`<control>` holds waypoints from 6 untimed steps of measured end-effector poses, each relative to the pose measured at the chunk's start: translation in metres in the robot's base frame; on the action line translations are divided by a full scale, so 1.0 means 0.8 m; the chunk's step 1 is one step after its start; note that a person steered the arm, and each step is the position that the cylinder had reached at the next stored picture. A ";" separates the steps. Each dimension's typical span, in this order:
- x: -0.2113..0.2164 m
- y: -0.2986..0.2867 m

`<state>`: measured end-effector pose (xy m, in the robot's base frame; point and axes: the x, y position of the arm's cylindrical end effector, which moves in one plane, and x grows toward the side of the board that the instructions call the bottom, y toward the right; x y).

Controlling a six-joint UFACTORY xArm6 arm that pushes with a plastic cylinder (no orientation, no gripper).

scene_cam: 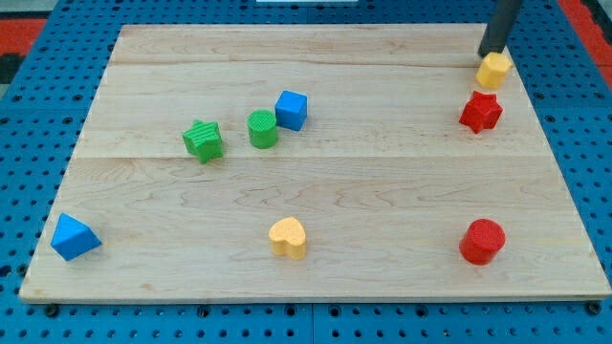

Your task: Slide the yellow hexagon and red star to down a bit

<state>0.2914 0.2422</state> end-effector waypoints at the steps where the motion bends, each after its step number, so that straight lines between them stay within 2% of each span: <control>1: 0.041 -0.050; 2: 0.009 0.058; 3: -0.015 0.114; 4: 0.013 0.125; 6: 0.086 -0.007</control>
